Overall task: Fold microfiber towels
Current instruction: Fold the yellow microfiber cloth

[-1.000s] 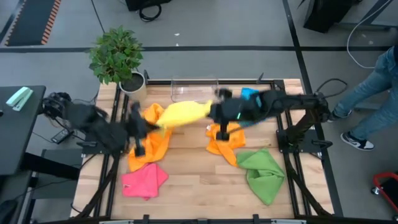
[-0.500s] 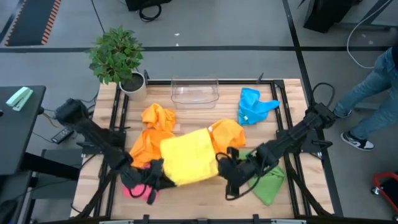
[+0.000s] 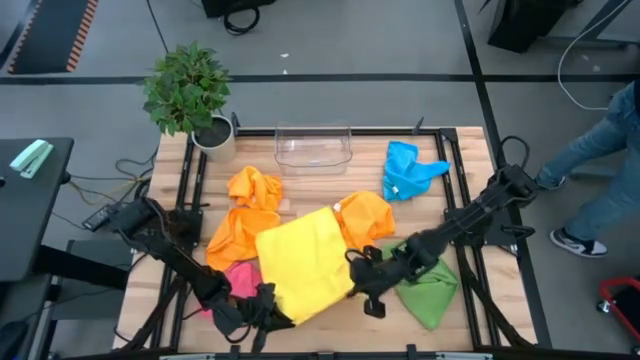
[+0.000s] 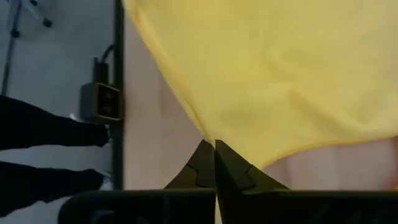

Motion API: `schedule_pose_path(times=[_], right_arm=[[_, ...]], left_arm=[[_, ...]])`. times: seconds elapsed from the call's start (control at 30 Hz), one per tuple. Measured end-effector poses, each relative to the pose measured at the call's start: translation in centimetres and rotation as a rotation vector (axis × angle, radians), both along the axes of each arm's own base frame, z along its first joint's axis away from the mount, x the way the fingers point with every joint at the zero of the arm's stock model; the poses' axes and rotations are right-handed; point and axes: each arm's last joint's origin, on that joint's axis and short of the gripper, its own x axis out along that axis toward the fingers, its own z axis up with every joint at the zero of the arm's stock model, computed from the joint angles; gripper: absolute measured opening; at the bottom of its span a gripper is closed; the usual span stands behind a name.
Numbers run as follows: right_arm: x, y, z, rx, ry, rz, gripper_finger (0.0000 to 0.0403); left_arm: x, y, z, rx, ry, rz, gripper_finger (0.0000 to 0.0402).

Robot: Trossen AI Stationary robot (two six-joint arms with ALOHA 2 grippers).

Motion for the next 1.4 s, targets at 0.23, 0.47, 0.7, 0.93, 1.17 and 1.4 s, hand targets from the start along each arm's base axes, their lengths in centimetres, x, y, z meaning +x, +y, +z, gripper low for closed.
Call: schedule_pose_path(times=[0.23,0.47,0.7,0.93,1.17,1.4], right_arm=[[1.8,-5.0,-0.5,-0.078,0.040,0.000,0.0000],[2.5,-7.5,-0.5,-0.086,0.051,-0.001,0.0000],[2.7,-8.1,-0.5,-0.085,0.051,-0.015,0.0000],[3.0,-9.0,-0.5,-0.084,0.049,-0.042,0.0000],[3.0,-9.0,-0.5,-0.085,0.054,-0.042,0.0000],[2.9,-9.0,-0.6,-0.087,0.059,-0.041,0.0000]], left_arm=[[-0.4,0.8,0.1,0.084,0.052,-0.009,0.0074],[-0.9,1.9,0.4,0.073,0.178,0.031,0.0201],[1.4,2.5,4.5,0.308,0.031,-0.004,0.0250],[5.7,3.5,6.9,0.720,0.098,-0.135,0.0221],[8.7,4.6,5.9,0.786,0.151,-0.183,0.0209],[9.5,4.5,3.1,0.822,0.220,-0.194,0.0238]])
